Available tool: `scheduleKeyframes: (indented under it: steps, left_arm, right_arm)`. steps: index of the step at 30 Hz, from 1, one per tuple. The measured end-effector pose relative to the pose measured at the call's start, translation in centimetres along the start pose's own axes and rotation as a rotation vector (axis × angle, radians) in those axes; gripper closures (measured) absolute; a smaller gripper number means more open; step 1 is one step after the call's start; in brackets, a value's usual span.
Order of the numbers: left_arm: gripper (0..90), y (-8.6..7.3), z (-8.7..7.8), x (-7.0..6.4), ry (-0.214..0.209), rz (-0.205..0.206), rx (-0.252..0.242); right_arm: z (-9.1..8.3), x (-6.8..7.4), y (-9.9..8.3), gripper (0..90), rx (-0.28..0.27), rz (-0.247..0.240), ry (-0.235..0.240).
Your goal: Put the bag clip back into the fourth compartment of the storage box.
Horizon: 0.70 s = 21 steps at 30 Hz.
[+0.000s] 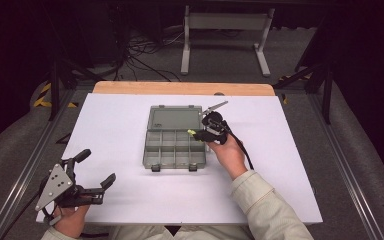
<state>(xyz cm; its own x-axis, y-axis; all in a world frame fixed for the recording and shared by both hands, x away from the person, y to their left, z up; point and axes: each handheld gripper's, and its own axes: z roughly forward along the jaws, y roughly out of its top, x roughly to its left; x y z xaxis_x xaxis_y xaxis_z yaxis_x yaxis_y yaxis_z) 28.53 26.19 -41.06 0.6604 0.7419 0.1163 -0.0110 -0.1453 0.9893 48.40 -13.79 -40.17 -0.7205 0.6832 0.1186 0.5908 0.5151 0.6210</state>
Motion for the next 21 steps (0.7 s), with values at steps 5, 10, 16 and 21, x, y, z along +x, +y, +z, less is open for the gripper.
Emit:
scheduleKeyframes:
  steps: [5, 10, 16, 21]
  left_arm:
    - [0.0, 0.00, 0.00, -0.01, 0.000, -0.002, 0.000]
    - [0.0, 0.00, 0.02, -0.01, 0.001, 0.000, -0.001]
    - [0.0, 0.02, -0.01, -0.02, 0.002, -0.001, -0.002]
    - [0.1, 0.02, 0.00, -0.01, 0.001, 0.000, -0.001]
  right_arm:
    - [0.04, -0.02, -0.03, 77.6, 0.006, 0.015, 0.006]
    - [0.07, -0.06, -0.07, 77.7, 0.012, 0.025, 0.012]
    - [0.14, -0.18, -0.11, 76.4, 0.014, 0.040, 0.018]
    - [0.02, -0.23, -0.07, 63.0, 0.013, 0.050, 0.007]
